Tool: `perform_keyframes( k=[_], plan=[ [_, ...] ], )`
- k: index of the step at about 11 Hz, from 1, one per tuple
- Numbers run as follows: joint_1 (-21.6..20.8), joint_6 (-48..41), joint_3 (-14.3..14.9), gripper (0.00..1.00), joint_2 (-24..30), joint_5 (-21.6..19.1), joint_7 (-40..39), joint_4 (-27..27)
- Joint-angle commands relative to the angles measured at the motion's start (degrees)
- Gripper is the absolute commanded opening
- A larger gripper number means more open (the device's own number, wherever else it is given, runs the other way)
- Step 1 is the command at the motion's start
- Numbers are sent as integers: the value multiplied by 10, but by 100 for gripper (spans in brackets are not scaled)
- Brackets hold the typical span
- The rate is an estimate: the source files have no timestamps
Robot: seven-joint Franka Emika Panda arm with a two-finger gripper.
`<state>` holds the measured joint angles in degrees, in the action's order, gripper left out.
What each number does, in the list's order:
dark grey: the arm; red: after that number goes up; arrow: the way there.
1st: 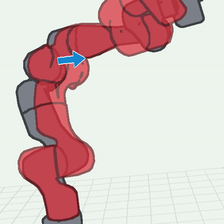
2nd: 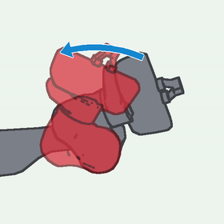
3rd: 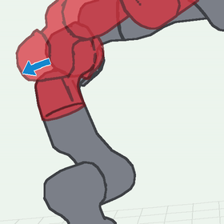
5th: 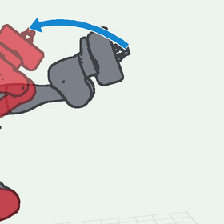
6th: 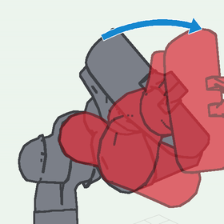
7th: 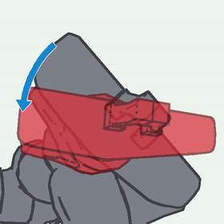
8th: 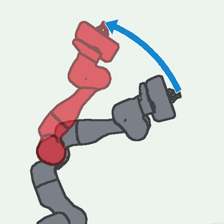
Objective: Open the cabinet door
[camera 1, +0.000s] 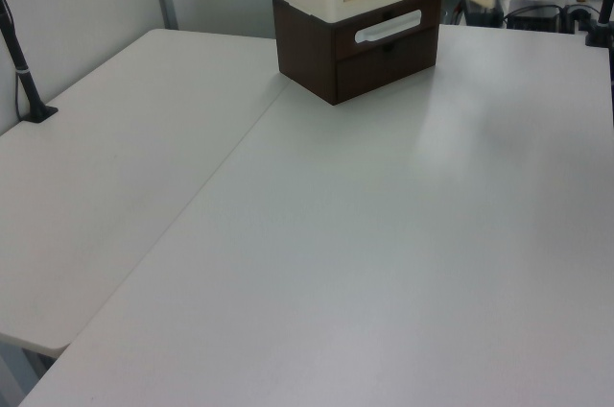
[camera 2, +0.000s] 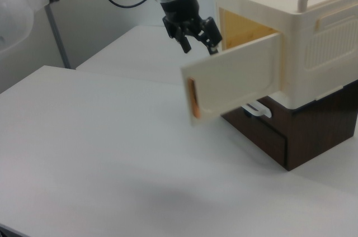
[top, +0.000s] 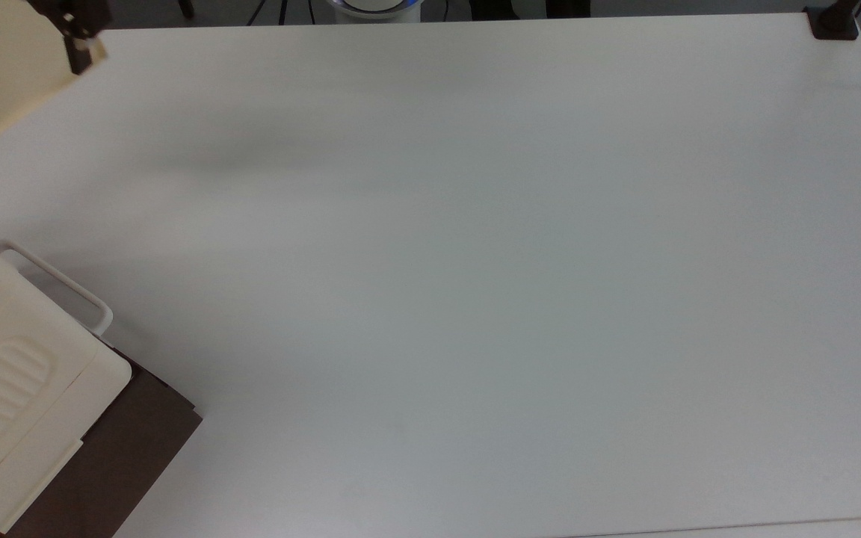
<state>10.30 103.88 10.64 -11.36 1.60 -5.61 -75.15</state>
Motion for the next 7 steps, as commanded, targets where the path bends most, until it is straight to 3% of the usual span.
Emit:
perform_keyframes(
  k=[1,3,5,7],
  plan=[
    [4,-37,9,100,20,-8,-35,-15],
    [-7,-46,-9,100,23,-13,-14,-24],
    [-24,-61,-44,100,47,-13,16,-55],
    [-82,-78,-47,100,58,-13,38,-77]
  ],
)
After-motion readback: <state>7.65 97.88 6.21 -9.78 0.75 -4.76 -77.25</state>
